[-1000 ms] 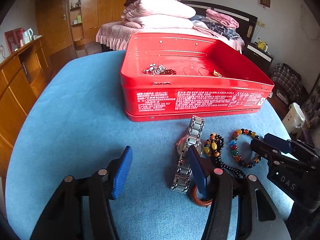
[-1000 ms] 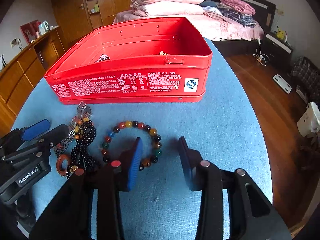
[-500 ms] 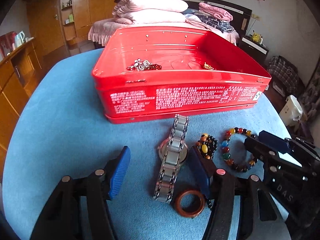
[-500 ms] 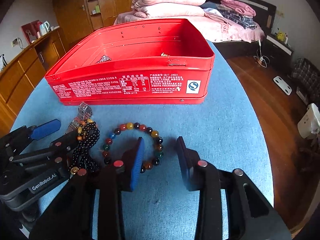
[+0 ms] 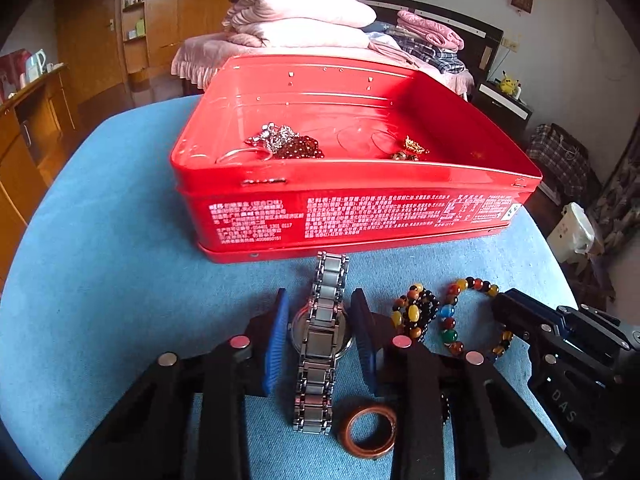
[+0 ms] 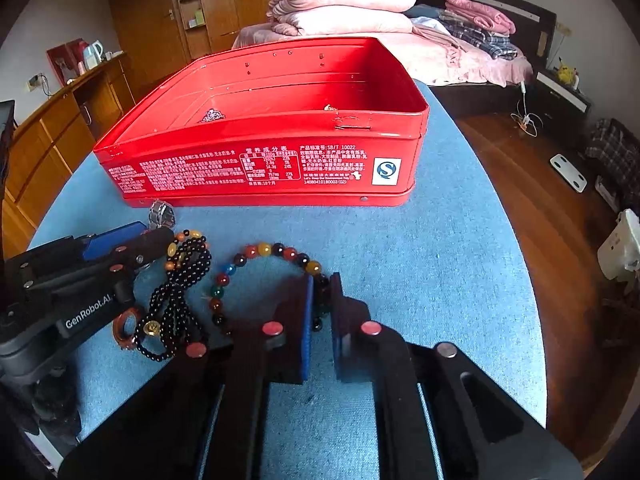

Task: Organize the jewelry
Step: 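Grasp the silver link watch with the left tool while the right tool grasps the multicolour bead bracelet, then carry the watch with the left tool while the right tool carries the bracelet over the tin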

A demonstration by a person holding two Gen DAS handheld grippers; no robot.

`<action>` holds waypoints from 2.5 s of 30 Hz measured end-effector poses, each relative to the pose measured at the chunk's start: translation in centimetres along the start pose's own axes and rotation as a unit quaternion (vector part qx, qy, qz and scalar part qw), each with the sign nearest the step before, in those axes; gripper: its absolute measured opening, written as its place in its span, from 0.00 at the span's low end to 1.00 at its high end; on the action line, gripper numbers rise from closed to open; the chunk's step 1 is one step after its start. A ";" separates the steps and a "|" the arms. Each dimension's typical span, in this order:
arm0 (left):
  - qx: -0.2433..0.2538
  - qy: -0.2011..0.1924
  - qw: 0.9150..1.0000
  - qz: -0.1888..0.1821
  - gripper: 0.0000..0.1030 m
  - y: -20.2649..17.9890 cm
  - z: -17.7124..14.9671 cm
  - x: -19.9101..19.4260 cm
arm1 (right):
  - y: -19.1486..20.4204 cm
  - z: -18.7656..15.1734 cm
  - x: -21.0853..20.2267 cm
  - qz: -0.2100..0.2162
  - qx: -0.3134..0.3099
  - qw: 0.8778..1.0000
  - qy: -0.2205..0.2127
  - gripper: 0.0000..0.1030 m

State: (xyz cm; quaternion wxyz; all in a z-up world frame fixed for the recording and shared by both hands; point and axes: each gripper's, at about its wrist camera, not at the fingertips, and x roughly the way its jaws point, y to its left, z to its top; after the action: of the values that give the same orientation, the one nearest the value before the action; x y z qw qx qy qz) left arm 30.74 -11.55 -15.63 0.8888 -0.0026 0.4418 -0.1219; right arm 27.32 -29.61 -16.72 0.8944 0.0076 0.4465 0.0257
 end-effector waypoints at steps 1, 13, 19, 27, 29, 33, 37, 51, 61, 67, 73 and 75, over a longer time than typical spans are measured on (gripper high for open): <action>0.000 0.000 1.000 0.001 0.30 0.1 -0.1 -0.1 | 0.1 0.0 -0.1 -0.001 -0.002 1.000 0.001 0.07; 0.005 -0.006 0.999 0.038 0.35 0.5 -1.2 -0.8 | 0.3 -0.3 -0.3 0.006 0.004 1.000 0.006 0.09; -0.010 -0.008 1.000 0.025 0.27 1.2 -1.1 -1.0 | 0.7 -0.4 -0.2 -0.005 -0.007 1.000 0.004 0.07; -0.024 -0.012 1.000 0.016 0.21 1.8 -1.2 -2.0 | 0.0 -0.9 -1.4 0.023 0.017 1.000 0.002 0.07; -0.022 -0.021 0.999 0.020 0.17 1.9 -1.2 -2.8 | -0.2 -0.9 -1.9 0.028 0.021 0.999 -0.003 0.07; -0.025 -0.027 0.999 0.013 0.16 2.2 -1.1 -3.7 | -0.3 -0.7 -3.6 0.031 0.022 0.999 -0.020 0.07; -0.032 -0.032 0.999 0.006 0.16 2.6 -1.1 -4.5 | -0.5 -0.3 -4.9 0.035 0.021 0.999 -0.032 0.07; -0.034 -0.060 0.998 0.007 0.16 2.8 0.4 -6.8 | -0.2 1.0 -6.2 0.041 0.014 0.998 -0.049 0.07; -0.039 -0.086 0.995 -0.005 0.16 2.8 2.0 -8.5 | 0.4 3.0 -7.6 0.042 0.001 0.996 -0.073 0.07; -0.038 -0.108 0.993 -0.011 0.16 2.5 3.1 -10.1 | 0.9 4.4 -8.6 0.047 -0.011 0.995 -0.088 0.07; -0.034 -0.127 0.991 -0.014 0.16 2.0 4.4 -11.1 | 1.1 6.0 -9.4 0.050 -0.017 0.993 -0.101 0.07; -0.032 -0.134 0.990 -0.016 0.16 1.7 5.0 -11.4 | 1.1 6.6 -9.5 0.049 -0.017 0.993 -0.105 0.07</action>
State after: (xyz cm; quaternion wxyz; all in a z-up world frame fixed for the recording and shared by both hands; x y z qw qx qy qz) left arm 28.41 -7.88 -3.79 0.9373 -0.0547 0.3224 -0.1204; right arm 26.80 -28.93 -5.13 0.9341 0.0171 0.3486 0.0756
